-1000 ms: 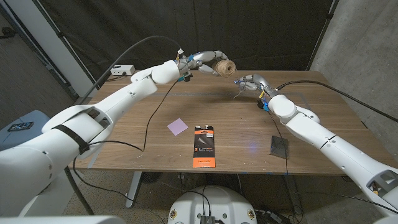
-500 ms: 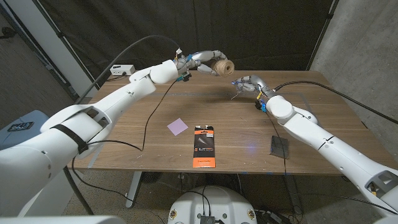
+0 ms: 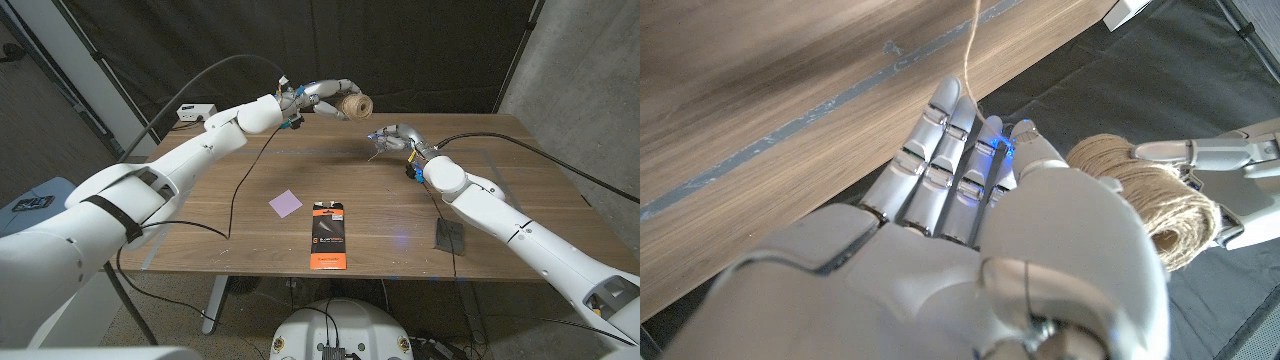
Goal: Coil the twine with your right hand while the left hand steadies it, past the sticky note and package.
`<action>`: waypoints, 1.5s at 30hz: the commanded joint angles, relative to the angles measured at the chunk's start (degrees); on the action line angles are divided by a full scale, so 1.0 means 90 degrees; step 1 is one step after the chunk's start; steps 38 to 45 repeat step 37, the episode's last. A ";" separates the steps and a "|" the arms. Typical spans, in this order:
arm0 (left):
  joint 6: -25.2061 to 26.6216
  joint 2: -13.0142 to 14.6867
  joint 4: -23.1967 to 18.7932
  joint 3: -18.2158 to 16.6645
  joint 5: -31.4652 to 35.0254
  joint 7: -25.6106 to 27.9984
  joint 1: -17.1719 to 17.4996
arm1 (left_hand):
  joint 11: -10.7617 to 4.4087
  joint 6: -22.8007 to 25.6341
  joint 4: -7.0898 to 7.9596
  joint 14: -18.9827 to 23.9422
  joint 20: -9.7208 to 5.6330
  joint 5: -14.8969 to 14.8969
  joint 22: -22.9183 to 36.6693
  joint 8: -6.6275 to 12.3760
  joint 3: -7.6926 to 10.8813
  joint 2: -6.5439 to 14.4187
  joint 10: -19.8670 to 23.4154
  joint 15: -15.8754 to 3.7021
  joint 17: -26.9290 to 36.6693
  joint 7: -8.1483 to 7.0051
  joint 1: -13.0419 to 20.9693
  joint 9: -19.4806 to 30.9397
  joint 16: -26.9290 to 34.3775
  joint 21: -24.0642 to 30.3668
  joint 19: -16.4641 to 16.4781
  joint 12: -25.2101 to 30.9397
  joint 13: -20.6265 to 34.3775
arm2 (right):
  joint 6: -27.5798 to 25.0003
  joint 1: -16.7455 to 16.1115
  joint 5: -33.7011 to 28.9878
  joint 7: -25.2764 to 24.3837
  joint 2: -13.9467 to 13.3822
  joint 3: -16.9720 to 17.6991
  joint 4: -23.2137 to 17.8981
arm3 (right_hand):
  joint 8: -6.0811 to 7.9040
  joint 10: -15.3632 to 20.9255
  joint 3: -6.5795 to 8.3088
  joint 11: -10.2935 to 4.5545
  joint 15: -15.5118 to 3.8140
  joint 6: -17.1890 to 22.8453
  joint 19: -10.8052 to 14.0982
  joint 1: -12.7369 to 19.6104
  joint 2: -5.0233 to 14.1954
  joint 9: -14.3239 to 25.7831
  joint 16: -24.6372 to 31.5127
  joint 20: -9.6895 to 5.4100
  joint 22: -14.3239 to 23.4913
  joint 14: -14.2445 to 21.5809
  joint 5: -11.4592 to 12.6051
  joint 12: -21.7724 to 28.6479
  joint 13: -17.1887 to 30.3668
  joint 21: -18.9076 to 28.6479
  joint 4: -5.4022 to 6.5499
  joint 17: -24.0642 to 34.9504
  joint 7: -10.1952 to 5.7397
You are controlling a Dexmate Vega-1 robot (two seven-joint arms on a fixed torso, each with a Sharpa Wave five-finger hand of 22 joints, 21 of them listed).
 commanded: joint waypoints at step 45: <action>0.0017 -0.0086 0.0447 0.0069 0.0064 0.0324 -0.0166 | -0.0032 0.0332 0.0288 0.0058 -0.0008 0.0033 -0.0018 0.0037 0.0376 0.0143 0.0039 -0.0048 0.0086 0.0084 0.0015 0.0097 -0.0035 0.0090 -0.0055 -0.0039 0.0010 | 0.0232 -0.0032 0.0034 0.0463 -0.0026 -0.0156 -0.0267 | -0.0133 -0.0251 -0.0153 0.0068 -0.0742 -0.0376 -0.0211 -0.0184 -0.0028 0.0029 -0.0080 -0.0470 0.0004 -0.0259 -0.0021 -0.0101 0.0053 0.0006 0.0084 0.0082 0.0096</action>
